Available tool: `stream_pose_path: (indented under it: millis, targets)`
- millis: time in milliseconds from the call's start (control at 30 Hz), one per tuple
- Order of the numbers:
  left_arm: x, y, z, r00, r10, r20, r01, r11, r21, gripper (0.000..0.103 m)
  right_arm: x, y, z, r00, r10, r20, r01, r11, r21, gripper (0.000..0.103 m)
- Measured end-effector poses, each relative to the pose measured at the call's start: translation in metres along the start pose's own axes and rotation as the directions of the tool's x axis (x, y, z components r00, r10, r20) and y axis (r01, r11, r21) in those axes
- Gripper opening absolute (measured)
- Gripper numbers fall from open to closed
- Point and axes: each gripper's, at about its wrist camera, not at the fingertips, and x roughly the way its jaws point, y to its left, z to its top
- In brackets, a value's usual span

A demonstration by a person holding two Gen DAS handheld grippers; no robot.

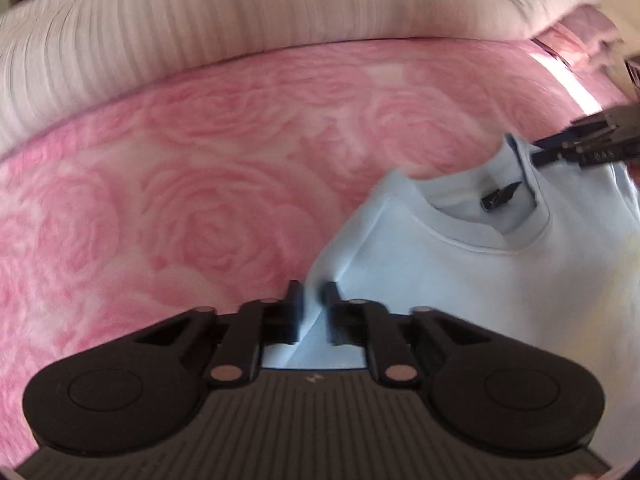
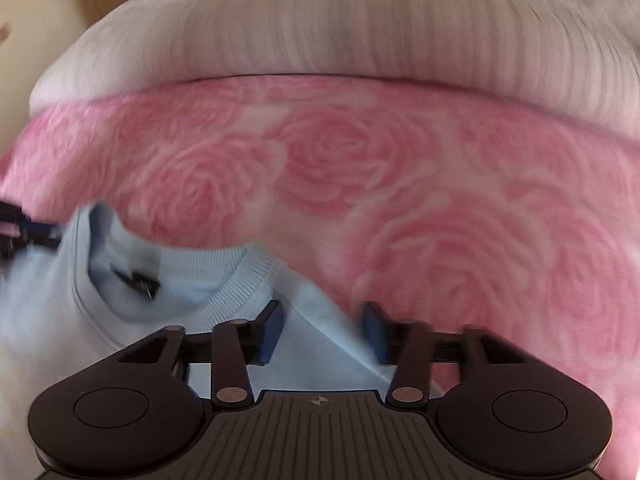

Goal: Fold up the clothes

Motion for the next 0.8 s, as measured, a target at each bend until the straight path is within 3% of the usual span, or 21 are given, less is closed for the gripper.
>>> stream_pose_path:
  millis: [67, 167, 233, 300, 400, 433, 467, 500, 567, 633, 700, 800]
  targets:
    - [0.0, -0.004, 0.001, 0.999, 0.015, 0.029, -0.016, 0.999, 0.032, 0.004, -0.005, 0.001, -0.002, 0.999, 0.003, 0.034, -0.002, 0.999, -0.039, 0.005]
    - [0.001, 0.0, 0.011, 0.995, 0.036, 0.089, -0.036, 0.999, -0.001, 0.004, -0.02, -0.004, 0.0, 0.993, -0.031, 0.115, 0.035, 0.999, -0.034, 0.004]
    - [0.007, -0.001, 0.019, 0.991, 0.053, 0.12, -0.053, 0.999, -0.007, 0.004, -0.027, -0.006, 0.001, 0.984, -0.077, 0.159, 0.082, 0.996, -0.026, 0.004]
    - [0.021, -0.007, 0.028, 0.992, 0.084, 0.1, -0.084, 0.996, 0.0, 0.007, -0.029, -0.008, 0.001, 0.973, -0.136, 0.186, 0.142, 0.99, -0.017, 0.004]
    - [0.027, -0.012, 0.033, 0.986, 0.144, 0.087, -0.141, 0.989, -0.038, 0.015, -0.007, -0.017, 0.001, 0.977, -0.196, 0.083, 0.192, 0.98, 0.056, 0.007]
    - [0.019, -0.012, 0.031, 0.98, 0.172, 0.101, -0.166, 0.984, -0.07, 0.016, -0.002, -0.018, 0.001, 0.977, -0.208, 0.054, 0.203, 0.976, 0.082, 0.015]
    - [0.009, -0.012, 0.028, 0.971, 0.208, 0.118, -0.196, 0.975, -0.106, 0.016, -0.008, -0.017, 0.001, 0.97, -0.23, 0.077, 0.22, 0.969, 0.112, 0.031]
    - [-0.001, -0.012, 0.025, 0.961, 0.244, 0.133, -0.225, 0.964, -0.143, 0.016, -0.019, -0.014, 0.0, 0.96, -0.26, 0.104, 0.245, 0.959, 0.141, 0.038]
    - [-0.029, -0.009, 0.008, 0.953, 0.264, 0.149, -0.225, 0.945, -0.238, 0.016, -0.04, -0.007, -0.004, 0.937, -0.316, 0.152, 0.284, 0.938, 0.198, 0.045]
    - [-0.062, -0.006, -0.021, 0.955, 0.263, 0.14, -0.207, 0.924, -0.32, 0.019, -0.061, 0.003, -0.017, 0.949, -0.275, 0.153, 0.233, 0.941, 0.246, 0.046]
    - [-0.096, -0.001, -0.058, 0.953, 0.291, 0.089, -0.236, 0.892, -0.385, 0.019, -0.081, 0.013, -0.031, 0.96, -0.234, 0.153, 0.182, 0.939, 0.29, 0.046]
    - [-0.144, 0.016, -0.118, 0.928, 0.371, -0.017, -0.336, 0.819, -0.465, 0.019, -0.1, 0.037, -0.065, 0.978, -0.186, 0.097, 0.151, 0.945, 0.291, 0.046]
